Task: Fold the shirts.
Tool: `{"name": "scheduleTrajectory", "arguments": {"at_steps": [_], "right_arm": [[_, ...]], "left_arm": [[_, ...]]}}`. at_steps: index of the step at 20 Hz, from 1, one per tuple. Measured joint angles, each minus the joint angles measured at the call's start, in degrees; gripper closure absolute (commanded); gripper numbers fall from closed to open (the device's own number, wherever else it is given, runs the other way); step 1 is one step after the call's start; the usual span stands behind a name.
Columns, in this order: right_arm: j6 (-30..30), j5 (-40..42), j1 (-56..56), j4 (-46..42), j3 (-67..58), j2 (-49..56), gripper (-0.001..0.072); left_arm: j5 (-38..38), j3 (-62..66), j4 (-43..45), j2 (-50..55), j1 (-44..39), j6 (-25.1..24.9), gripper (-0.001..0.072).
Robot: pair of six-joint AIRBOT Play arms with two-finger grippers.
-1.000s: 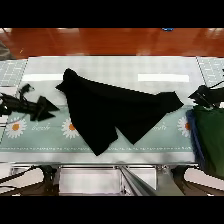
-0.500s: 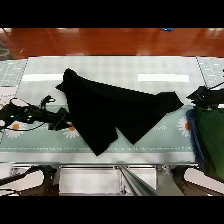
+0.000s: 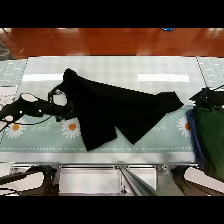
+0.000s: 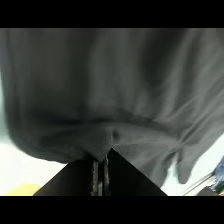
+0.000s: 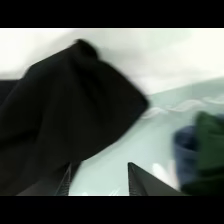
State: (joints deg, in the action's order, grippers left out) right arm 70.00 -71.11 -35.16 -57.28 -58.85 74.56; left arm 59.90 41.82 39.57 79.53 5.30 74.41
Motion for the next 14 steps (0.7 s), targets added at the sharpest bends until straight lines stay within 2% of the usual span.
{"name": "scheduleTrajectory", "arguments": {"at_steps": [5,14], "right_arm": [[-0.9,-2.0,-2.1,0.1,1.0,4.7,0.0308],[-1.7,0.8,0.0,3.7,1.4,14.1,0.0308]], "left_arm": [[1.3,3.1,-0.4,-0.2,2.3,-1.8,0.0687],[1.6,3.8,-0.6,-0.2,-1.0,-3.9,0.0687]]}}
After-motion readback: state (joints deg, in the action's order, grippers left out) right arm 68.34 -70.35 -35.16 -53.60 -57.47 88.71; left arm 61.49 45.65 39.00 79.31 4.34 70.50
